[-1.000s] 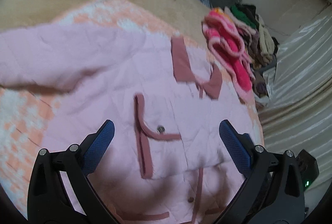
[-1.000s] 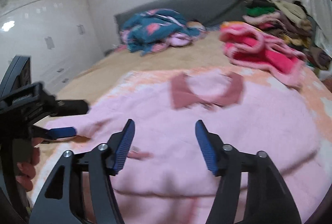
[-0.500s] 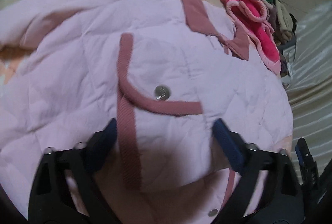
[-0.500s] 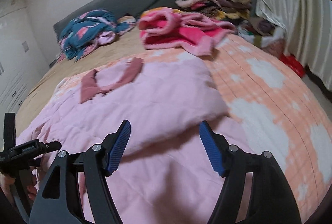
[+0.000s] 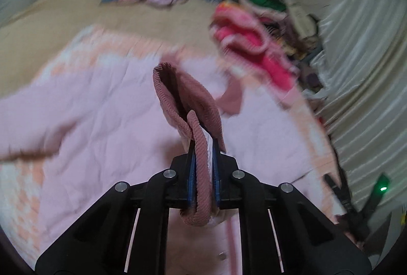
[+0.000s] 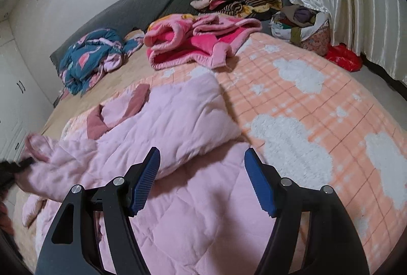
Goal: Fold large clothes
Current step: 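Fold the held jacket side over toward the center with the left gripper, release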
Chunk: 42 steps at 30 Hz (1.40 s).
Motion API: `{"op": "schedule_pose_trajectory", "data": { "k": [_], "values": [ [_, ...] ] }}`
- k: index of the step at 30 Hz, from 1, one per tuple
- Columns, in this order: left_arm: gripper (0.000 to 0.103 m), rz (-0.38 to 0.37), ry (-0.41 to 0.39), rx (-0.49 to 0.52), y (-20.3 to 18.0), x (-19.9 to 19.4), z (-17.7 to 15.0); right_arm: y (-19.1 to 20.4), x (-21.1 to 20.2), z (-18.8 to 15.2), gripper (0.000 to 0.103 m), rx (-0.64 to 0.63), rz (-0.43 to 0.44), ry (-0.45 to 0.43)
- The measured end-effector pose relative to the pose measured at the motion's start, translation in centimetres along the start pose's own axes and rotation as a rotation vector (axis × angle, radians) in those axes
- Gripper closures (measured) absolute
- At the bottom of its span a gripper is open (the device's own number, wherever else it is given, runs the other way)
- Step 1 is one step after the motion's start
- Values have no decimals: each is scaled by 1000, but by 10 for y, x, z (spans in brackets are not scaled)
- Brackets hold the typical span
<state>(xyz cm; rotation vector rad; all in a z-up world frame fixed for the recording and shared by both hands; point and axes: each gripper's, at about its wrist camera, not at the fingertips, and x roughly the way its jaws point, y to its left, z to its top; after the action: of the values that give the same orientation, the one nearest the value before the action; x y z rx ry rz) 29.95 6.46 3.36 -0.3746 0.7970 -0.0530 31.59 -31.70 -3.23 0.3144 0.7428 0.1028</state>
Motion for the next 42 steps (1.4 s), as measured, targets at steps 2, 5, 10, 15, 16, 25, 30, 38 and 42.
{"op": "schedule_pose_trajectory", "data": {
  "k": [2, 5, 10, 15, 16, 25, 30, 38, 42],
  "values": [
    [98, 36, -63, 44, -11, -17, 19, 1, -3, 6, 35, 16, 0, -8],
    [98, 53, -115, 73, -18, -33, 37, 7, -3, 12, 35, 30, 38, -4],
    [98, 89, -129, 67, -7, -30, 45, 34, 13, 19, 35, -56, 42, 25],
    [98, 138, -49, 10, 31, -2, 28, 58, 38, 21, 27, -142, 62, 94],
    [98, 154, -36, 6, 38, 4, 23, 61, 42, 21, 27, -160, 59, 99],
    [98, 241, 78, -23, 84, 51, -21, 76, 99, 4, 26, -265, 1, 234],
    [96, 249, 140, -44, 102, 71, -41, 66, 131, -16, 26, -252, -41, 319],
    [81, 280, 154, 13, 99, 70, -49, 67, 120, -26, 25, -221, -61, 294],
    [65, 286, 154, 23, 95, 61, -49, 62, 98, -28, 24, -173, -35, 267]
  ]
}}
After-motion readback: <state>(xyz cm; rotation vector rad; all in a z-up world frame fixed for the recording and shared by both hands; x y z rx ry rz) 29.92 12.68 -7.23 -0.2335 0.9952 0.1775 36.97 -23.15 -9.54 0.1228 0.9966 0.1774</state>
